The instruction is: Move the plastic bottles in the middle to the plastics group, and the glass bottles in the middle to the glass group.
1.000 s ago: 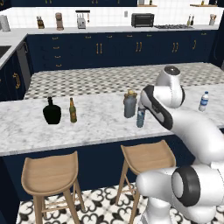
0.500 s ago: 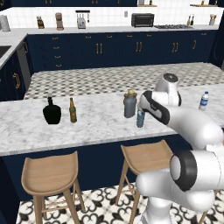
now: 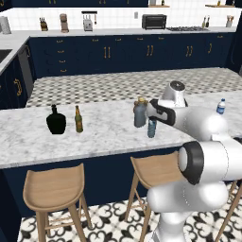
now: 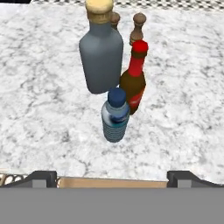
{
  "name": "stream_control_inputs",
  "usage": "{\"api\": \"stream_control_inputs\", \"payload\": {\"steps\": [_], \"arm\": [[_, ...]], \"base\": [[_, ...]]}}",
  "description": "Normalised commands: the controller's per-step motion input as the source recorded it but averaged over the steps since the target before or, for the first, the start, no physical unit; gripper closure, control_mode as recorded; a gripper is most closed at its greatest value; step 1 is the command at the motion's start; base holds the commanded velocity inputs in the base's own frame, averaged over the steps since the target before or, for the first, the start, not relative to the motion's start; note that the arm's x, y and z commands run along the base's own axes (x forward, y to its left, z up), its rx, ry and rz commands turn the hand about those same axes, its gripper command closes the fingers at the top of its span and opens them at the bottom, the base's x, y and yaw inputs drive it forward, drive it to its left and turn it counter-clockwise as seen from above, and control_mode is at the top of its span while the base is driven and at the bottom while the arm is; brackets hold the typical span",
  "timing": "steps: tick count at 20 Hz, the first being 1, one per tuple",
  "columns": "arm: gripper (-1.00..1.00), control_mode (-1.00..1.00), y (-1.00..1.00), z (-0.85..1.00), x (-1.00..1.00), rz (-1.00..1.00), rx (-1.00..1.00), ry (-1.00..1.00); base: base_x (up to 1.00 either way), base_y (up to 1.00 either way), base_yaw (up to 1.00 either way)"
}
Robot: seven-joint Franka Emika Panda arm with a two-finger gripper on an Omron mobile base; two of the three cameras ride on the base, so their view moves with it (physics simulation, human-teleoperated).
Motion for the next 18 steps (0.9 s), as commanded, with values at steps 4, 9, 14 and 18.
{"api": "stream_control_inputs", "payload": {"steps": [4, 9, 14, 18], "arm": [[-1.00, -1.00, 0.00, -0.03, 0.32, 0.00, 0.00, 0.00], [-1.00, -1.00, 0.00, -0.12, 0.12, 0.00, 0.00, 0.02], [-1.00, -1.00, 0.00, -0.32, 0.05, 0.00, 0.00, 0.01], [-1.00, -1.00, 0.00, -0.37, 0.20, 0.00, 0.00, 0.00]], "base": [[0.00, 0.00, 0.00], [0.00, 0.00, 0.00], [0.00, 0.00, 0.00], [0.00, 0.00, 0.00]]}}
